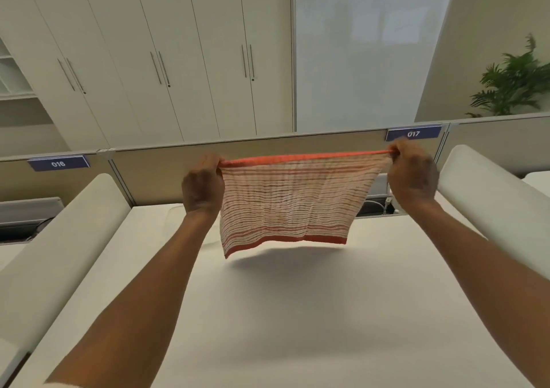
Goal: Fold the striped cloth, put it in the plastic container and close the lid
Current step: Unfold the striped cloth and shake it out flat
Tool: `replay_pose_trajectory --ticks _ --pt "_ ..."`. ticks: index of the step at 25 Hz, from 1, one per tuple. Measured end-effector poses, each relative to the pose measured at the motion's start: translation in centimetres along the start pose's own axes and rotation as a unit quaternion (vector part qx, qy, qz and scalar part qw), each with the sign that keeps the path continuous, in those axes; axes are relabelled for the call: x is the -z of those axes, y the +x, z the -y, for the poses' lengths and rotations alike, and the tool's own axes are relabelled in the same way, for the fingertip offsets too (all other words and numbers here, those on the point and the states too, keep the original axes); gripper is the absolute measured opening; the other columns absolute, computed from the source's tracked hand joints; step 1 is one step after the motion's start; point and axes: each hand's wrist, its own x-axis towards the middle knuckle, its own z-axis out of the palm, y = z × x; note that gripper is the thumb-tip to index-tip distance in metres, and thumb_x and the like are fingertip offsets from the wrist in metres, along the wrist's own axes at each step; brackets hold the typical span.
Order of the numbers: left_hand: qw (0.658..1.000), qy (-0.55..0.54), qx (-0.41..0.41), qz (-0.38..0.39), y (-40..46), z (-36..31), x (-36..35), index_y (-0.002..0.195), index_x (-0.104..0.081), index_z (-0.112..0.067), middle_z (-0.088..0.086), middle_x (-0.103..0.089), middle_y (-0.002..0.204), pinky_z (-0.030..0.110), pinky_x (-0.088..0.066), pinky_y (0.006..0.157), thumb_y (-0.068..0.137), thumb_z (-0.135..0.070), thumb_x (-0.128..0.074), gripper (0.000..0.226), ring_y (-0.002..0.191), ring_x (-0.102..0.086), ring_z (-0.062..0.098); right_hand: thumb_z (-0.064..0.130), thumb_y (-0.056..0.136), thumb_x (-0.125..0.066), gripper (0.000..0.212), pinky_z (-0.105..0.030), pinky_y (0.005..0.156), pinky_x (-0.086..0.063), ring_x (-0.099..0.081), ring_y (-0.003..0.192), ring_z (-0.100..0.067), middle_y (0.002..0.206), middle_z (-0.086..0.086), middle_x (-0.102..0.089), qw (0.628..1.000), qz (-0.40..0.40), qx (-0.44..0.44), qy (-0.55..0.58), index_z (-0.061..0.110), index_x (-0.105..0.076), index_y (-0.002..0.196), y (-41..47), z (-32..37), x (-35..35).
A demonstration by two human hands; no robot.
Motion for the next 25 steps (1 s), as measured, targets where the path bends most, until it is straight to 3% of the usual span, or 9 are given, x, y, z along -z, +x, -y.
replay_pose_trajectory --ticks 4,9,12,15,17,20,25 --pt "0.997 -0.033 -0.026 0.066 -7.2 1.5 0.5 0.08 -0.073 -0.008 0.013 -0.072 0.077 0.037 -0.051 0.062 0.07 0.009 -0.063 0.022 0.068 -0.065 0.035 0.008 0.086 -0.053 0.014 -0.035 0.06 -0.045 -0.06 0.081 -0.036 0.089 -0.009 -0.066 0.995 0.08 -0.058 -0.021 0.019 -0.059 0.092 -7.8 -3.4 0.8" --pt "0.966 -0.113 -0.009 0.231 -15.2 4.7 2.1 0.081 -0.073 -0.013 0.0 -0.073 0.078 0.03 -0.053 0.067 0.062 -0.007 -0.058 0.025 0.069 -0.068 0.023 -0.004 0.081 -0.061 0.029 -0.035 0.068 -0.05 -0.062 0.078 -0.027 0.087 -0.004 -0.07 0.977 0.207 -0.025 0.051 0.023 -0.064 0.091 -15.7 -7.3 3.0" --pt "0.951 -0.119 0.012 0.286 -18.8 6.4 3.2 0.081 -0.073 -0.011 -0.001 -0.074 0.08 0.024 -0.051 0.071 0.061 -0.003 -0.064 0.024 0.072 -0.069 0.019 -0.004 0.079 -0.068 0.037 -0.032 0.067 -0.051 -0.063 0.071 -0.017 0.077 0.01 -0.069 0.952 0.294 -0.026 0.079 0.032 -0.062 0.083 -19.4 -9.0 3.9" --pt "0.943 -0.107 0.026 0.313 -21.9 7.6 3.7 0.077 -0.07 -0.013 -0.005 -0.071 0.075 0.02 -0.046 0.065 0.062 0.009 -0.066 0.027 0.066 -0.066 0.017 0.001 0.079 -0.071 0.037 -0.015 0.066 -0.045 -0.062 0.072 -0.004 0.073 0.017 -0.069 0.92 0.369 -0.08 0.1 0.036 -0.061 0.074 -22.2 -10.0 4.1" --pt "0.938 -0.103 0.05 0.327 -23.2 8.2 3.8 0.074 -0.068 -0.018 -0.012 -0.068 0.07 0.016 -0.043 0.06 0.064 0.008 -0.066 0.028 0.06 -0.061 0.006 0.004 0.079 -0.072 0.034 -0.012 0.065 -0.043 -0.062 0.077 0.001 0.078 0.023 -0.068 0.905 0.4 -0.1 0.103 0.036 -0.062 0.073 -23.2 -10.1 3.7" --pt "0.934 -0.111 0.093 0.328 -24.4 8.9 3.4 0.072 -0.067 -0.023 -0.016 -0.066 0.066 0.009 -0.041 0.056 0.069 0.005 -0.065 0.028 0.063 -0.062 0.002 0.01 0.078 -0.075 0.028 -0.017 0.065 -0.042 -0.063 0.075 0.001 0.075 0.017 -0.069 0.892 0.416 -0.139 0.105 0.035 -0.062 0.076 -23.8 -9.8 2.9" --pt "0.921 -0.159 0.209 0.287 -24.7 11.0 1.4 0.075 -0.07 -0.03 -0.019 -0.07 0.077 0.017 -0.048 0.058 0.075 0.002 -0.063 0.033 0.069 -0.064 0.006 0.02 0.081 -0.075 0.014 -0.028 0.062 -0.047 -0.065 0.071 -0.015 0.071 0.005 -0.07 0.88 0.396 -0.22 0.141 0.026 -0.062 0.077 -22.2 -9.2 -0.3"
